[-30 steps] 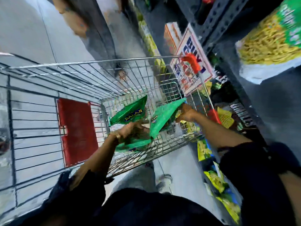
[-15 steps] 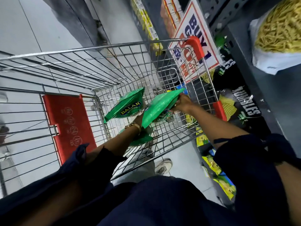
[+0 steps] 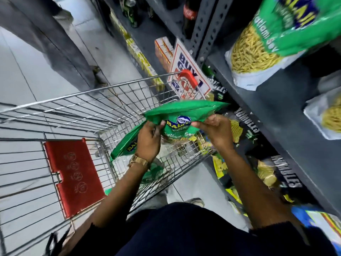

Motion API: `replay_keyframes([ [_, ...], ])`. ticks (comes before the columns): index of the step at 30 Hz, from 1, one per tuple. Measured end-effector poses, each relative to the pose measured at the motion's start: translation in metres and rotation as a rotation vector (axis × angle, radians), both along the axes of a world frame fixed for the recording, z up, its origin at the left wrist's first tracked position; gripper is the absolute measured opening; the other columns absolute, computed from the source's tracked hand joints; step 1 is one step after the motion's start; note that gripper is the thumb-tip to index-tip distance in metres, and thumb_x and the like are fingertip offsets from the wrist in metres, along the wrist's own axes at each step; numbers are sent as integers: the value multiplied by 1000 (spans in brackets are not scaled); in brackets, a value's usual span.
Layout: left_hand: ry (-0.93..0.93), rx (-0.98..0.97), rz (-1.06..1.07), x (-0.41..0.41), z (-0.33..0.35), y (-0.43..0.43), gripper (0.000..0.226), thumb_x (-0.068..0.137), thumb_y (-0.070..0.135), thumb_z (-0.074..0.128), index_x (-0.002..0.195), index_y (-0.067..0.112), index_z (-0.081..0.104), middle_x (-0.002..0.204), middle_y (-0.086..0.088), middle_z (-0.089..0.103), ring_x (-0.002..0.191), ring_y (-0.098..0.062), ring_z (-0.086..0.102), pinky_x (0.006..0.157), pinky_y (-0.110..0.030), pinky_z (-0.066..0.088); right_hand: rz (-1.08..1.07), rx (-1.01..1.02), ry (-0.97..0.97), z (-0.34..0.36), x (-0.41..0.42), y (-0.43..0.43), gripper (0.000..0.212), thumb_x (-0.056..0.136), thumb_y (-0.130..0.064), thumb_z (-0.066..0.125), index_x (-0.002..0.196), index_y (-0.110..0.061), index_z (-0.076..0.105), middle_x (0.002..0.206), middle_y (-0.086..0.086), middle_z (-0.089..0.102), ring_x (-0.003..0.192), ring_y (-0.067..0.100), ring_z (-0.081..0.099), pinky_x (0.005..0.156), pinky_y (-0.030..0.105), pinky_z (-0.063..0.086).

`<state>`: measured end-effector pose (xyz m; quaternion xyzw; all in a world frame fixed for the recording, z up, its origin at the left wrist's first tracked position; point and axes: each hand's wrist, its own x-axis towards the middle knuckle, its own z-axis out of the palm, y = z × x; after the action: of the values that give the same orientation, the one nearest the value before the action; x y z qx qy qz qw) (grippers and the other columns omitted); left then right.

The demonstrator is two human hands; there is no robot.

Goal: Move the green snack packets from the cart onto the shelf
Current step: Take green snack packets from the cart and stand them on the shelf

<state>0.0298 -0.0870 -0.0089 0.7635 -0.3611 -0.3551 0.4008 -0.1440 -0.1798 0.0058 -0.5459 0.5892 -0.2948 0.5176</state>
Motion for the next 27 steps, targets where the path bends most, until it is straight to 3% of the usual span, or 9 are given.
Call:
replay_keyframes([
  [3, 52, -240, 55, -18, 44, -7, 40, 88, 47, 49, 63, 16, 45, 56, 9, 35, 50, -2, 31, 49, -23, 24, -99, -97, -33, 43, -17, 12, 47, 56, -37, 88, 51, -4, 54, 58, 14, 61, 55, 20, 52, 54, 48, 48],
  [6, -19, -356, 16, -39, 87, -17, 45, 88, 49, 48, 56, 20, 35, 53, 11, 28, 45, -2, 28, 46, -18, 17, -190, -232, -148, 89, -35, 29, 35, 68, -26, 83, 50, -20, 53, 56, 6, 46, 62, 15, 43, 55, 44, 42],
  [10, 38, -473, -133, -72, 131, -34, 54, 86, 55, 43, 58, 10, 39, 55, 4, 32, 51, -9, 26, 51, -30, 18, -324, -333, -136, 136, -70, 43, 44, 72, -38, 77, 68, -1, 53, 54, 17, 43, 61, 17, 39, 56, 48, 45],
  [13, 47, -538, -260, -104, 155, -51, 61, 86, 56, 43, 59, 1, 42, 55, 1, 32, 53, -12, 28, 54, -32, 20, -398, -400, -124, 165, -105, 49, 33, 78, -34, 74, 68, -10, 53, 55, 6, 44, 64, 17, 39, 54, 49, 46],
  [15, 70, -563, -330, -127, 170, -64, 62, 87, 55, 45, 58, 0, 41, 56, 1, 31, 54, -10, 28, 53, -35, 21, -436, -466, -71, 177, -129, 49, 37, 80, -37, 71, 74, -5, 53, 67, 29, 54, 68, 17, 46, 58, 56, 49],
  [17, 74, -574, -408, -153, 183, -78, 54, 90, 47, 49, 53, 12, 32, 55, -1, 27, 48, -1, 26, 52, -36, 19, -500, -527, -8, 184, -155, 46, 46, 80, -44, 69, 80, -1, 54, 74, 32, 59, 69, 17, 47, 62, 60, 51],
  [21, -5, -588, -497, -203, 198, -99, 58, 95, 31, 53, 47, 21, 23, 42, 6, 26, 37, -3, 32, 44, -21, 18, -601, -587, 52, 186, -199, 34, 32, 78, -46, 68, 66, -21, 52, 58, 3, 43, 62, 17, 37, 55, 57, 47],
  [23, 91, -577, -548, -221, 197, -107, 59, 96, 23, 54, 44, 23, 27, 35, 4, 34, 34, -2, 33, 44, -18, 19, -650, -591, 65, 185, -215, 29, 37, 77, -46, 68, 73, -12, 55, 59, 6, 45, 60, 17, 37, 51, 56, 48],
  [27, 154, -503, -592, -245, 183, -124, 54, 92, 42, 53, 50, 14, 33, 48, 6, 36, 47, -6, 32, 53, -30, 24, -665, -596, 216, 173, -236, 15, 42, 83, -40, 68, 75, -5, 46, 53, 2, 39, 53, 16, 33, 50, 42, 34],
])
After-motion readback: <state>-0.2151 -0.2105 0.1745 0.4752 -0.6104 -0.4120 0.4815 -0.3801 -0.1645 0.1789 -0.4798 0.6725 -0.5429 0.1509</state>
